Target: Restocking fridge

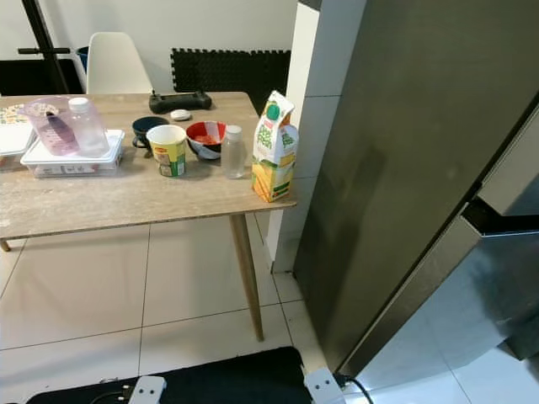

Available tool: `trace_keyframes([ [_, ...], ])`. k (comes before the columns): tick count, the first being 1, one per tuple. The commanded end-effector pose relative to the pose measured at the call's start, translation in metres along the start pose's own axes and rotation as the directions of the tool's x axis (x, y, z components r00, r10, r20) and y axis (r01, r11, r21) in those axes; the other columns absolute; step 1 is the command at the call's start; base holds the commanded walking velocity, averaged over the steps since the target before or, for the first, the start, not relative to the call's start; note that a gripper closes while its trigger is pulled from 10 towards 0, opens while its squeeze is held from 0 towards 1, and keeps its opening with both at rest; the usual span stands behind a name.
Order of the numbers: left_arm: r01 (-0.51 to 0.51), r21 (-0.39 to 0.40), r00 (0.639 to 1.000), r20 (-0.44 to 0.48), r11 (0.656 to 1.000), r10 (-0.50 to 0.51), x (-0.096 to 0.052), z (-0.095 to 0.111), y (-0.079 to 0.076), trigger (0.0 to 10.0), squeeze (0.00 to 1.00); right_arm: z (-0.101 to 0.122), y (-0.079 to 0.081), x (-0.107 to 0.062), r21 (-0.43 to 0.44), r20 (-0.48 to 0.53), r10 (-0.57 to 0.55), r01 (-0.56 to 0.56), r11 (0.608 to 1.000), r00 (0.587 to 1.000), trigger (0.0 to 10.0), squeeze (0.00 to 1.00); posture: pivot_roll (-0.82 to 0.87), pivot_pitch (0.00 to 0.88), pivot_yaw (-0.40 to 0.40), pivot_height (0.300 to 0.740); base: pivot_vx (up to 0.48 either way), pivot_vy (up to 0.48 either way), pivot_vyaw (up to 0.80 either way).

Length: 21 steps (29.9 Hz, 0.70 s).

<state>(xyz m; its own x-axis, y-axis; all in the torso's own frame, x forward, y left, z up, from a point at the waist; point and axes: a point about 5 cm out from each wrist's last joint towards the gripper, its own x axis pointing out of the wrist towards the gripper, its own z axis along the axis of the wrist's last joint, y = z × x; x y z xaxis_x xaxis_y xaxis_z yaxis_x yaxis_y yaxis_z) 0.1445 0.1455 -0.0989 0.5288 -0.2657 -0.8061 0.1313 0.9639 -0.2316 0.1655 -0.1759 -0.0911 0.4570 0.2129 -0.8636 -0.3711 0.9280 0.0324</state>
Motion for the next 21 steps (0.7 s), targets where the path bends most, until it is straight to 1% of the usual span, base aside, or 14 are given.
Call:
trace_keyframes([
  [1, 0.001, -0.023, 0.999, -0.050, 1.000, -0.002, -0.001, -0.012, -0.002, 10.0, 0.00, -0.001, 0.004, 0.001, 0.050, 0.000, 0.004, -0.004, 0.999, 1.000, 10.0, 0.00, -0.05, 0.000, -0.054, 0.740, 0.000, 0.000, 0.00],
  [7, 0.007, 0.019, 0.999, -0.044, 1.000, -0.006, 0.001, -0.002, -0.002, 10.0, 0.00, 0.005, 0.004, 0.002, 0.036, 0.008, 0.005, -0.005, 0.999, 1.000, 10.0, 0.00, -0.05, 0.000, -0.035, 0.740, 0.000, 0.000, 0.00],
  [9, 0.011, 0.041, 0.999, -0.033, 0.999, -0.010, 0.003, 0.006, -0.001, 10.0, 0.00, 0.010, 0.004, 0.003, 0.033, 0.013, 0.007, -0.007, 0.999, 1.000, 10.0, 0.00, -0.05, 0.000, -0.027, 0.740, 0.000, 0.000, 0.00],
  [11, 0.012, 0.046, 0.999, -0.031, 0.999, -0.011, 0.003, 0.008, -0.001, 10.0, 0.00, 0.011, 0.004, 0.003, 0.035, 0.013, 0.007, -0.007, 0.999, 1.000, 10.0, 0.00, -0.05, 0.000, -0.027, 0.740, 0.000, 0.000, 0.00],
  [12, 0.012, 0.050, 1.000, -0.027, 0.999, -0.011, 0.003, 0.010, 0.000, 10.0, 0.00, 0.015, 0.004, 0.004, 0.053, 0.023, 0.002, -0.004, 0.999, 1.000, 10.0, 0.00, -0.04, 0.000, -0.020, 0.740, 0.000, 0.000, 0.00],
  [15, 0.012, 0.055, 1.000, -0.023, 0.998, -0.011, 0.004, 0.012, 0.000, 10.0, 0.00, 0.019, 0.003, 0.005, 0.074, 0.030, -0.008, 0.006, 0.997, 1.000, 10.0, 0.00, -0.04, 0.000, -0.019, 0.740, 0.000, 0.000, 0.00],
  [19, 0.014, 0.058, 1.000, -0.020, 0.998, -0.013, 0.005, 0.014, -0.001, 10.0, 0.00, 0.021, 0.002, 0.005, 0.066, 0.026, -0.010, 0.008, 0.998, 1.000, 10.0, 0.00, -0.04, 0.000, -0.019, 0.740, 0.000, 0.000, 0.00],
  [21, 0.016, 0.061, 1.000, -0.016, 0.998, -0.015, 0.005, 0.017, -0.001, 10.0, 0.00, 0.022, 0.002, 0.005, 0.060, 0.024, -0.009, 0.008, 0.998, 1.000, 10.0, 0.00, -0.05, 0.000, -0.020, 0.740, 0.000, 0.000, -0.76],
])
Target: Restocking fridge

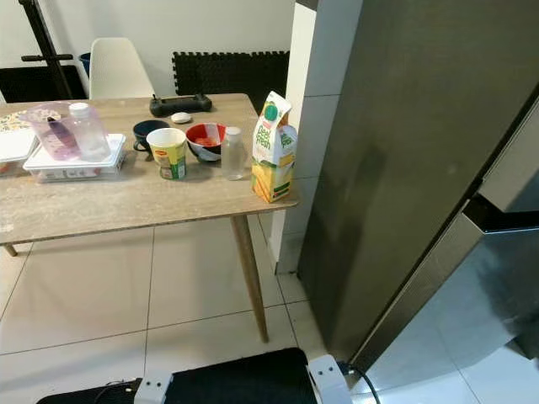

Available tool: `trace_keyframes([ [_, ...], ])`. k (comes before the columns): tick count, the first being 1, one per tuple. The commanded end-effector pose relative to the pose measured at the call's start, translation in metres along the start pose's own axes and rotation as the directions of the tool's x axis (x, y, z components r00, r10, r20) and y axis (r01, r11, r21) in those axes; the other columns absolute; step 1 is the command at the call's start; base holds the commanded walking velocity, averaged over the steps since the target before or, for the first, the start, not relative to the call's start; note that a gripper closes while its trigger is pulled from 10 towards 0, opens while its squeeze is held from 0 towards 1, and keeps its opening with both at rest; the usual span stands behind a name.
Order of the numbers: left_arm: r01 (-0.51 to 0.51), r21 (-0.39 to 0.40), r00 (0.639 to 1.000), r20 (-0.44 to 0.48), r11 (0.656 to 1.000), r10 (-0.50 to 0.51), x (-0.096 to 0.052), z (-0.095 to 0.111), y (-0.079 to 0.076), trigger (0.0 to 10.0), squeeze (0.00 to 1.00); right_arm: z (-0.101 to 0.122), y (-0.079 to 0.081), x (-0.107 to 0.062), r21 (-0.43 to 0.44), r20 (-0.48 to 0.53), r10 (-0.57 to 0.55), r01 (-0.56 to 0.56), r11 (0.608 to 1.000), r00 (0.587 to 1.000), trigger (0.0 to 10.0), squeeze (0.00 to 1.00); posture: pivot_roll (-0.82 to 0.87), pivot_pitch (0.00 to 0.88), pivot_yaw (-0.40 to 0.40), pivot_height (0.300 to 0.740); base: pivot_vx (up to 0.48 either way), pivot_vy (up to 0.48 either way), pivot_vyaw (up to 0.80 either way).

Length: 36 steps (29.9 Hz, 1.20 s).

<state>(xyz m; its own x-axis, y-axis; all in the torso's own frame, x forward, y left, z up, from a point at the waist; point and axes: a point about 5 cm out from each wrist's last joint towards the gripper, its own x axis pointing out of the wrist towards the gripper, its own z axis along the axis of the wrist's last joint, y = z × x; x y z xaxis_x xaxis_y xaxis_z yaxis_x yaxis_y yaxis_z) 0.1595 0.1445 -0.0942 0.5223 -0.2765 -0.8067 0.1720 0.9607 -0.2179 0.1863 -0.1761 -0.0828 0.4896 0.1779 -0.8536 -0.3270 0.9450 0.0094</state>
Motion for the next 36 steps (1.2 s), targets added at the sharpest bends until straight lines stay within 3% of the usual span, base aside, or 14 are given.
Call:
trace_keyframes([
  [1, 0.005, 0.019, 1.000, -0.009, 1.000, -0.005, 0.0011, 0.0024, -0.0011, 10.0, 0.00, 0.0014, 0.0093, 0.0023, 0.032, 0.002, 0.035, -0.035, 0.999, 0.999, 10.0, 0.00, -0.05, 0.000, -0.017, 0.740, 0.000, 0.000, -0.76],
  [17, 0.002, 0.013, 1.000, 0.030, 1.000, -0.003, 0.0016, 0.0118, 0.0017, 10.0, 0.00, -0.0021, 0.0104, 0.0022, 0.044, -0.015, 0.039, -0.038, 0.998, 0.999, 10.0, 0.00, -0.05, 0.000, -0.011, 0.740, 0.000, 0.000, -0.76],
  [36, -0.044, -0.019, 0.999, 0.012, 0.999, 0.044, -0.0016, 0.0019, 0.0078, 10.0, 0.00, -0.0060, 0.0107, 0.0017, 0.055, -0.024, 0.041, -0.040, 0.998, 0.999, 10.0, 0.00, -0.05, 0.000, -0.017, 0.740, 0.000, 0.000, -0.76],
])
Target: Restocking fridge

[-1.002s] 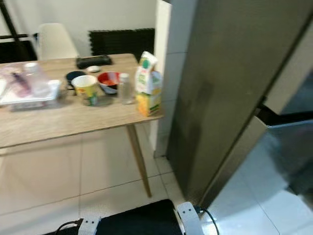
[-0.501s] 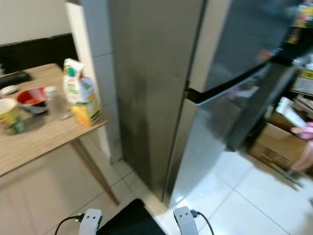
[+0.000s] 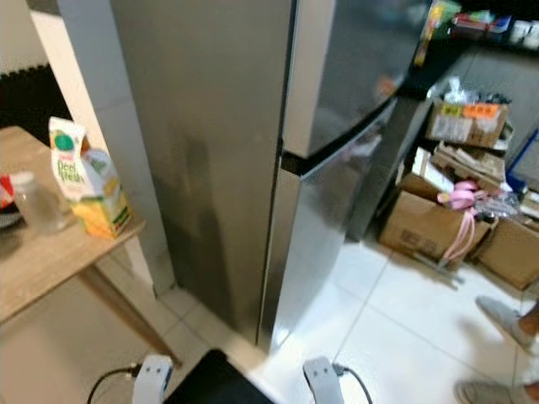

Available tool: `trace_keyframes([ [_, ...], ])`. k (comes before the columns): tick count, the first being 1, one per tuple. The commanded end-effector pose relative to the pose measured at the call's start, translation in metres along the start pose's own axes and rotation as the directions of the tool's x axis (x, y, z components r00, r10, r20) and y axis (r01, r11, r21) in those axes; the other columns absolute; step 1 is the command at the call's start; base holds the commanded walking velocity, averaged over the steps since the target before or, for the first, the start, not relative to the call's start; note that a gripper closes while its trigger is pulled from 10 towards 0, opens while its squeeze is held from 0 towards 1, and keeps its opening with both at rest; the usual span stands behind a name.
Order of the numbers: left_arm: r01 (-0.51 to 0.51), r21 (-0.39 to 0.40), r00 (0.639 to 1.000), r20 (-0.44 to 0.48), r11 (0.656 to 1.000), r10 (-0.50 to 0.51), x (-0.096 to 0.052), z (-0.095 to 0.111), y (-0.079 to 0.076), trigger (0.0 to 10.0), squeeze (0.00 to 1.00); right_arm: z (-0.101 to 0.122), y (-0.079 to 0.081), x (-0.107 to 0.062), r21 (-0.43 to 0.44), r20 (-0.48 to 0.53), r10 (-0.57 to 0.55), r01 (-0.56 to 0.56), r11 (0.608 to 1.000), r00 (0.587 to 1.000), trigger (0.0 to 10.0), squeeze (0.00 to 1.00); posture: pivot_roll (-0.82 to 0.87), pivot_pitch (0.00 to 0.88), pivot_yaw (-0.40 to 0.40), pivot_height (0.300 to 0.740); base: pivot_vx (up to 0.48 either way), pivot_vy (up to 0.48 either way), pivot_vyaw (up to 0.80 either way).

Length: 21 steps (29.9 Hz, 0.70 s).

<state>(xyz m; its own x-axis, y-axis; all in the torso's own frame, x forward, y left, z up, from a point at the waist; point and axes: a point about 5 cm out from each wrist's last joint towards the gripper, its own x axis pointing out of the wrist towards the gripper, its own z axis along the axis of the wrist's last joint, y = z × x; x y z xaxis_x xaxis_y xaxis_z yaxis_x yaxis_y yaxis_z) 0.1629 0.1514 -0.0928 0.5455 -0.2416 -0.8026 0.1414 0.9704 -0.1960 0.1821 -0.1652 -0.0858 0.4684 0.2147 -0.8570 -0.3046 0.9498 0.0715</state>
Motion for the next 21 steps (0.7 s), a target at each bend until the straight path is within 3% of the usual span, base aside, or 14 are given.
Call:
trace_keyframes([
  [1, -0.010, -0.005, 1.000, -0.010, 1.000, 0.010, -0.0004, -0.0019, 0.0011, 10.0, 0.00, -0.0037, -0.0011, -0.0007, 0.003, -0.014, -0.002, 0.002, 1.000, 1.000, 10.0, 0.00, -0.05, 0.000, -0.017, 0.740, 0.000, 0.000, -0.76],
  [10, -0.014, -0.015, 1.000, -0.018, 1.000, 0.013, -0.0006, -0.0034, 0.0014, 10.0, 0.00, -0.0019, -0.0030, -0.0010, 0.011, -0.005, -0.007, 0.007, 1.000, 1.000, 10.0, 0.00, -0.05, 0.000, -0.019, 0.740, 0.000, 0.000, -0.76],
  [21, -0.012, -0.029, 0.999, -0.040, 1.000, 0.011, -0.0019, -0.0085, 0.0023, 10.0, 0.00, -0.0015, -0.0035, -0.0012, 0.020, 0.006, -0.013, 0.013, 1.000, 1.000, 10.0, 0.00, -0.05, 0.000, -0.019, 0.740, 0.000, -0.402, 0.00],
])
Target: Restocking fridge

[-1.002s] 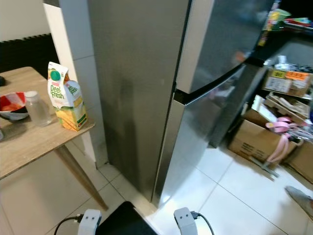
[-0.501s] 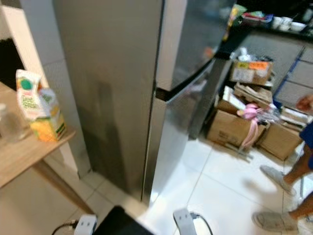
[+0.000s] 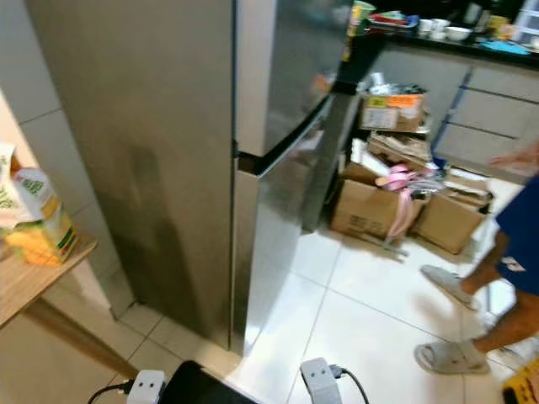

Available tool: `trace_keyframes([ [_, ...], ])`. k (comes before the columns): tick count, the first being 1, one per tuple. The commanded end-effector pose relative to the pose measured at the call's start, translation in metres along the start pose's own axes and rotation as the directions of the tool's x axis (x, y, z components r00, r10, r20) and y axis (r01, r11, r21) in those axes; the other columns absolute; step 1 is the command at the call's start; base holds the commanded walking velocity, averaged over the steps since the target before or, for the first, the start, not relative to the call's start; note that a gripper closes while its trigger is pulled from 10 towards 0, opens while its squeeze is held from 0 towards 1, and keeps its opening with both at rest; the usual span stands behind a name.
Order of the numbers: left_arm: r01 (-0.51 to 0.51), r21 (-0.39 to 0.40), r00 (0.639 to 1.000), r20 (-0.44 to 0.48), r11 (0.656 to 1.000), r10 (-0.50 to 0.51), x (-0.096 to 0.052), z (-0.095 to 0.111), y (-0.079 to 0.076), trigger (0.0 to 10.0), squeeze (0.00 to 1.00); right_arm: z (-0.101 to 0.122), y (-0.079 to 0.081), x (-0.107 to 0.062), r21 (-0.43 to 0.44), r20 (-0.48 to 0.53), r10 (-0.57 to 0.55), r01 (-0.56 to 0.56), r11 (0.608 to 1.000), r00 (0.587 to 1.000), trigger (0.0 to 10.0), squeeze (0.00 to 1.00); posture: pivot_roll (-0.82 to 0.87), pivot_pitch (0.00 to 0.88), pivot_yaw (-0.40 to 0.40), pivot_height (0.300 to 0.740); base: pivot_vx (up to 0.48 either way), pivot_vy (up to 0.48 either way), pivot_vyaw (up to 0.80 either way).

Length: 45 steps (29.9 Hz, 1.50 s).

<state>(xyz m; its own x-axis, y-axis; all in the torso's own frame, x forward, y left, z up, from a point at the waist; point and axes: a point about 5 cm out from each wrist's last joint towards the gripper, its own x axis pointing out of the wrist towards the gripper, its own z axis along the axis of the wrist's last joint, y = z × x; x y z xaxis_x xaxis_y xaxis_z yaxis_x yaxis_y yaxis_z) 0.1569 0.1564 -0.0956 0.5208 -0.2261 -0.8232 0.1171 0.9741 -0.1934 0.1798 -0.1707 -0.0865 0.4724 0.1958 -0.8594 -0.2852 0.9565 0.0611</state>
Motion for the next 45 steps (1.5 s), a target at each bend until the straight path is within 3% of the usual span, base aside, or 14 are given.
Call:
trace_keyframes([
  [1, 0.005, -0.010, 1.000, -0.008, 1.000, -0.005, 0.000, -0.002, -0.002, 10.0, 0.00, 0.002, 0.001, 0.000, 0.008, 0.008, 0.007, -0.007, 1.000, 1.000, 10.0, 0.00, -0.05, 0.000, -0.019, 0.740, 0.000, -0.469, 0.00],
  [23, -0.023, -0.007, 0.999, -0.047, 1.000, 0.022, -0.003, -0.013, 0.003, 10.0, 0.00, 0.003, 0.001, 0.000, -0.033, 0.009, 0.012, -0.011, 0.999, 1.000, 10.0, 0.00, -0.05, 0.000, -0.018, 0.740, 0.000, -0.469, 0.00],
  [33, -0.027, -0.001, 0.999, -0.047, 1.000, 0.027, -0.002, -0.012, 0.003, 10.0, 0.00, 0.005, 0.002, 0.000, -0.029, 0.025, 0.027, -0.026, 0.999, 0.999, 10.0, 0.00, -0.05, 0.000, -0.019, 0.740, 0.000, -0.465, 0.72],
  [39, -0.071, 0.002, 0.997, -0.034, 0.997, 0.071, -0.002, -0.009, 0.006, 10.0, 0.00, 0.005, 0.002, 0.000, 0.029, 0.041, 0.026, -0.028, 0.999, 0.999, 10.0, 0.00, -0.05, 0.000, -0.019, 0.740, 0.000, 0.000, 0.39],
  [45, -0.101, -0.053, 0.995, 0.013, 0.994, 0.101, -0.002, 0.002, 0.011, 10.0, 0.00, 0.006, 0.002, 0.000, 0.030, 0.041, 0.035, -0.037, 0.999, 0.999, 10.0, 0.00, -0.05, 0.000, -0.020, 0.740, 0.000, 0.000, 0.00],
])
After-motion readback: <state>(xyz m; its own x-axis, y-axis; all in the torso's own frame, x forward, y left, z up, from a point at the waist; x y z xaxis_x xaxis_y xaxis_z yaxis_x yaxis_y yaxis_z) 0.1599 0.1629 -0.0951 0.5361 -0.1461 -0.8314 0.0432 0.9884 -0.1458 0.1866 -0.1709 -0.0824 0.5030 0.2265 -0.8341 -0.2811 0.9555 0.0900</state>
